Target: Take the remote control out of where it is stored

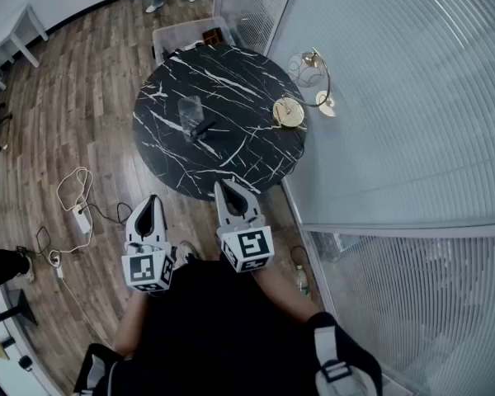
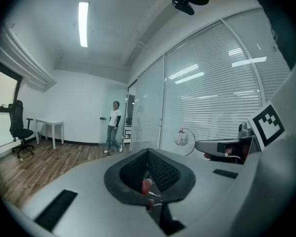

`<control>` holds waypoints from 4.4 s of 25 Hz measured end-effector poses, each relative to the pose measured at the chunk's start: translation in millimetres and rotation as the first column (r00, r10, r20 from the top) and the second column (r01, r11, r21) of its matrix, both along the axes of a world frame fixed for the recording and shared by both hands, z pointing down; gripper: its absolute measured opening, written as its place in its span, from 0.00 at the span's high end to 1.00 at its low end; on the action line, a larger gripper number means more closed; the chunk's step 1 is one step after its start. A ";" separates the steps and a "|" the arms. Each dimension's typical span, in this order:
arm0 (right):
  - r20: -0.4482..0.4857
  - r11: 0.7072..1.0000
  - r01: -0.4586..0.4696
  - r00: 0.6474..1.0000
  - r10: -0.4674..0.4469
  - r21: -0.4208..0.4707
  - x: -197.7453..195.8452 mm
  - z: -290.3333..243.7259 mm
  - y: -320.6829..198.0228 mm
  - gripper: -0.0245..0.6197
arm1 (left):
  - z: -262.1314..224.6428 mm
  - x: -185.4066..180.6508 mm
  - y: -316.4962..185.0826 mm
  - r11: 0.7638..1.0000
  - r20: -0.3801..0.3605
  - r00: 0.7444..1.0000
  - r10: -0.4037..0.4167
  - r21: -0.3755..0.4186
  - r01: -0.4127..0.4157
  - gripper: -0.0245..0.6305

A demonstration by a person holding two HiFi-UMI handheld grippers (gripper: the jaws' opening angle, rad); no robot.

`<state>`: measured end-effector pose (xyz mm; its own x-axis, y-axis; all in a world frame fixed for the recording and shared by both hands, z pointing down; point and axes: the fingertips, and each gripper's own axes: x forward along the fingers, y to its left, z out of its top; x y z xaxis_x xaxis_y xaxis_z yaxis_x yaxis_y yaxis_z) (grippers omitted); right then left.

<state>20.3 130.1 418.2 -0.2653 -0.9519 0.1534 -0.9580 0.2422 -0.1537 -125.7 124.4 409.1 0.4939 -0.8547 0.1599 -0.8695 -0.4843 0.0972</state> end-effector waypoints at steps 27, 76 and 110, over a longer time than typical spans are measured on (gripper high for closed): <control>0.017 1.000 0.004 1.000 -0.004 0.001 31.3 13.7 7.9 0.96 | 26.0 27.9 9.5 0.997 0.002 1.000 -0.018 -0.072 0.018 0.95; 0.026 0.976 -0.079 0.996 0.086 -0.205 30.5 103.8 -153.9 0.96 | 41.5 18.2 -157.3 0.997 -0.060 0.996 0.063 -0.048 -0.066 0.95; 0.066 0.896 -0.013 0.997 0.047 -0.443 64.2 278.7 -257.6 0.75 | 115.1 67.3 -247.6 0.982 0.004 0.999 0.038 -0.188 -0.036 0.95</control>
<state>84.5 -127.4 697.0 -0.2641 -0.7980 0.5417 -0.9457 0.1039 -0.3081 -58.4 -123.2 524.2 0.5227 -0.7903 0.3198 -0.8524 -0.4898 0.1829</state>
